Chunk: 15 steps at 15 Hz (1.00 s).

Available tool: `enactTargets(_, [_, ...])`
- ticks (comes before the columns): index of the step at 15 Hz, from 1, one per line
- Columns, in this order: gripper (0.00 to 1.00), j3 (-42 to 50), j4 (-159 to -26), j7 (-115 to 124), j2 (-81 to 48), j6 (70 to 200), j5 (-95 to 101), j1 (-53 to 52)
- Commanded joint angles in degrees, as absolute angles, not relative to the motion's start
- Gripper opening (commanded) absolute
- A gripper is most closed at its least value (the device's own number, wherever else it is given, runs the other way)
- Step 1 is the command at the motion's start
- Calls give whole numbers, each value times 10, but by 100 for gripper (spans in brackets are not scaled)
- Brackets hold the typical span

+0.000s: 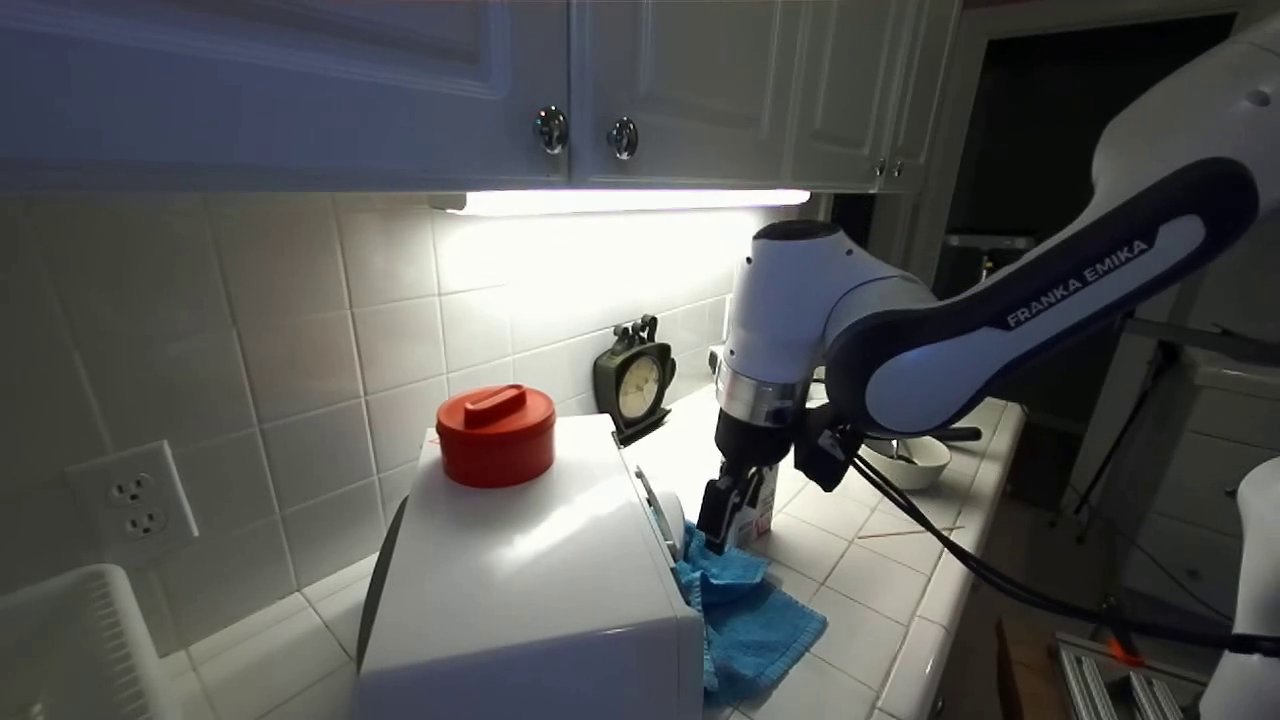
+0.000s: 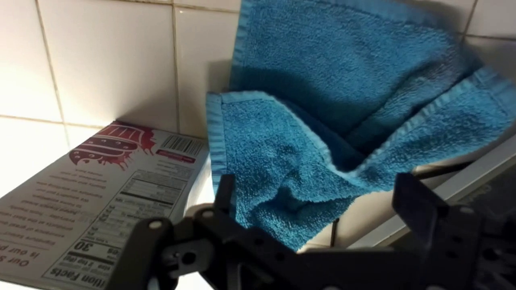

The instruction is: Use the blue towel to wipe the oven.

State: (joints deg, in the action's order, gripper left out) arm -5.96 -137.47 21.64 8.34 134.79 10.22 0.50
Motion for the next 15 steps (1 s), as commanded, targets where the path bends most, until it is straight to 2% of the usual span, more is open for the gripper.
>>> enactTargets(1, [100,-53,-1367,214,31,1382,112,2])
enactTargets(5, [100,-43,-1368,178,-23,1478,117,-3])
enactTargets(9, [100,-36,-1355,103,-72,1484,90,-7])
enactTargets(10, [75,-34,-1354,93,-83,1489,88,-7])
enactTargets(11, [74,-33,-1351,83,-92,1489,84,-7])
enactTargets(15, [45,-30,-1338,60,-106,1478,77,-8])
